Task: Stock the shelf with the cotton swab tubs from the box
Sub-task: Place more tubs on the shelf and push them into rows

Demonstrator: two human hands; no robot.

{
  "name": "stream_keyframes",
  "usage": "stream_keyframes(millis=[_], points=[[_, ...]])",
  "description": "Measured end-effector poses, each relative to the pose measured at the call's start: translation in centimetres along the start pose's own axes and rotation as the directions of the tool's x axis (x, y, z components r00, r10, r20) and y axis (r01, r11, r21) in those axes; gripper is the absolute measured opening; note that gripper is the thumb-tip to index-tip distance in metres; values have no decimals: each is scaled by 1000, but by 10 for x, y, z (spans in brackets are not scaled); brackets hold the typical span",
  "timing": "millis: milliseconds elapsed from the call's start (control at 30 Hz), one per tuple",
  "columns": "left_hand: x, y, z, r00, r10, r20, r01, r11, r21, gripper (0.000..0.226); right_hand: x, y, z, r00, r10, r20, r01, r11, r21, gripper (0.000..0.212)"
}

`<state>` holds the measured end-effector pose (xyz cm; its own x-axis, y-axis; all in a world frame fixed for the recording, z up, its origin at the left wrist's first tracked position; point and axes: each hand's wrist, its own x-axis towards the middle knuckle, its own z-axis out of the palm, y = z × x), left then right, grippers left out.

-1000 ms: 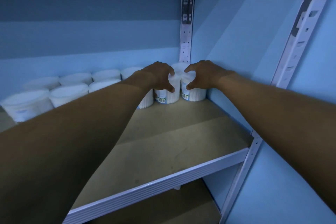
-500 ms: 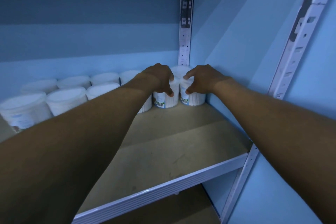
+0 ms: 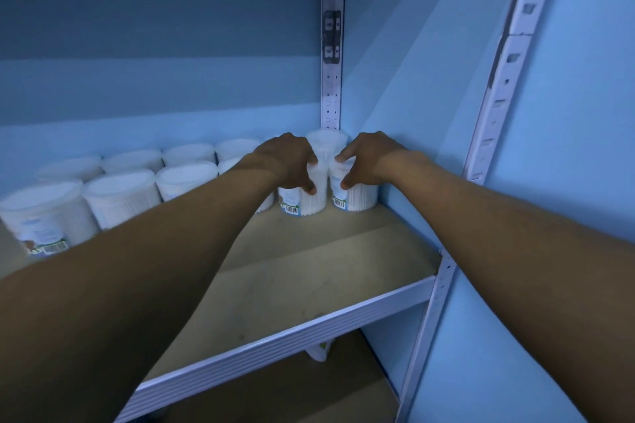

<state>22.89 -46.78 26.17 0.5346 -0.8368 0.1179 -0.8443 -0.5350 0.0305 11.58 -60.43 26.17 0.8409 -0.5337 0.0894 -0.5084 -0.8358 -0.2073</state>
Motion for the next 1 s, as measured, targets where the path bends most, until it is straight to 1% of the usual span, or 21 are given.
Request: stream_keyframes(millis=[167,333,567,733,867,1000], points=[[-21,9,-3,1000,10,-1,-10,1000,-29,73,-24,0,-5,1000,13,23,-13,1000,9,67],[-40,19,-8,1000,-3,30,4,999,-41,77,-49,-1,-11,1000,-2,30,2,1000,-3,66],[-63,28,-10,999,18,44,-17,1000,-21,77,-69,-10,-13,999,-49,9,49,993,-105,60],[-78,33,-12,999,30,31,-29,999,-46,76,-83,-11,-20,998,-55,7,55,993,-106,51],[-85,35,-11,999,26,27,-24,998,-63,79,-94,-12,-23,999,-37,7,37,995,-98,50],[-92,39,-13,999,22,32,-20,998,-63,81,-106,-14,-30,998,-45,33,49,990,-132,47]])
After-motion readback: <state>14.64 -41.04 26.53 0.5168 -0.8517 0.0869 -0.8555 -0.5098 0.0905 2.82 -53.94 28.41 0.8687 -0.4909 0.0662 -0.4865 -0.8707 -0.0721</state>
